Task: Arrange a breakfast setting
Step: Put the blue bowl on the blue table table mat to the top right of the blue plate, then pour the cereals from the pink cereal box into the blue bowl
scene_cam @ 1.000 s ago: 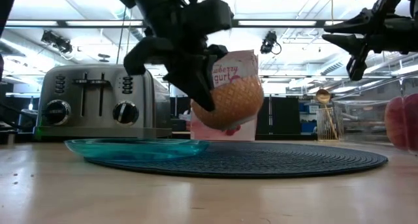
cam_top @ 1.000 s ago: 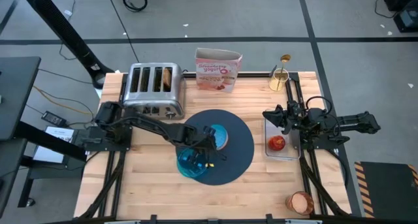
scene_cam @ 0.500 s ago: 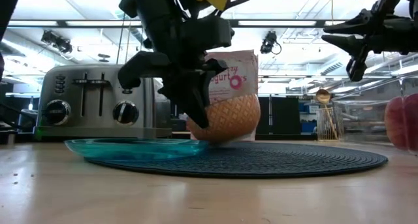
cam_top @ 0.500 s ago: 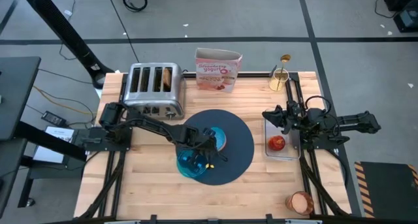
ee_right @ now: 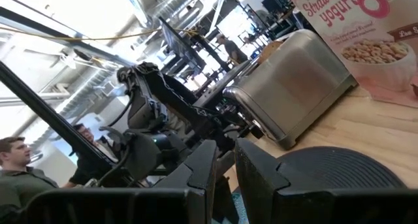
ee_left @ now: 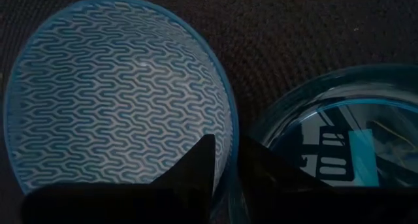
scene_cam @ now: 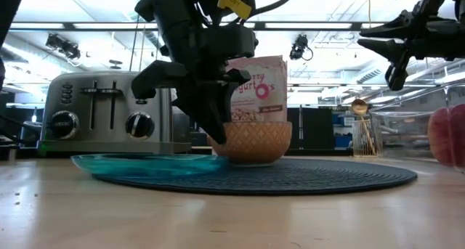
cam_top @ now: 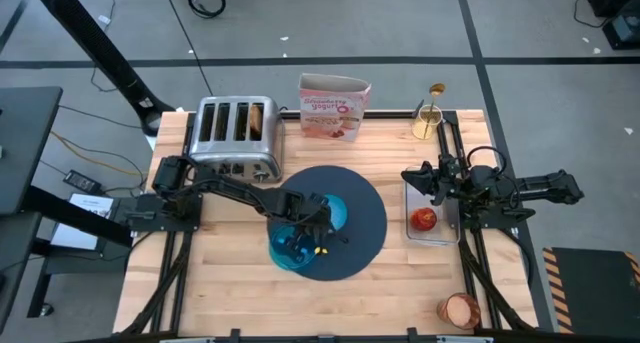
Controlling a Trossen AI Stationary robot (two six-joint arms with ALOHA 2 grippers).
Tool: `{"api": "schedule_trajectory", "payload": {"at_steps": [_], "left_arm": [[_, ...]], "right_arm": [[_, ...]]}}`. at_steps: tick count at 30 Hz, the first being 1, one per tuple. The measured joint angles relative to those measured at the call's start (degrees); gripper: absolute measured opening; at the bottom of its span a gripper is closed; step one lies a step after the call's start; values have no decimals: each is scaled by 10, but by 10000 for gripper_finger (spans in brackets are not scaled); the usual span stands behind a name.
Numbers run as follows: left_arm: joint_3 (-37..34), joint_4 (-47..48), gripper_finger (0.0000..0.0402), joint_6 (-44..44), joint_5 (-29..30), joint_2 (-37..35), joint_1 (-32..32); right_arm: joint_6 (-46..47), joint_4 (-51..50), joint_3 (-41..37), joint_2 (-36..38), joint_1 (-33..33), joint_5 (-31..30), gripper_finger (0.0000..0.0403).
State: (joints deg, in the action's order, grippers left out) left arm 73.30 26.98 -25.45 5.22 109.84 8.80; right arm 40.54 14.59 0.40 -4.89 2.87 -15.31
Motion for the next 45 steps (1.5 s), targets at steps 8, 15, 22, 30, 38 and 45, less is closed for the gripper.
{"api": "schedule_trajectory", "payload": {"at_steps": [8, 15, 22, 30, 38, 45], "left_arm": [[0, 2, 76, 1, 11, -4, 0], [0, 11, 77, 10, 18, -26, 0], [0, 40, 78, 45, 33, -52, 4], [0, 98, 78, 177, 53, -150, 8], [0, 110, 78, 307, 66, -216, 27], [-6, 91, 78, 390, 110, -234, 67]], "right_arm": [[4, 0, 0, 0, 0, 0, 68], [-8, -4, 6, -4, 0, 0, 68], [-56, -33, 56, -31, 0, 1, 68], [-117, -88, 148, -132, 8, 29, 68], [-170, -91, 240, -262, 37, 56, 68], [-158, -213, 351, -357, 89, 64, 68]]}}
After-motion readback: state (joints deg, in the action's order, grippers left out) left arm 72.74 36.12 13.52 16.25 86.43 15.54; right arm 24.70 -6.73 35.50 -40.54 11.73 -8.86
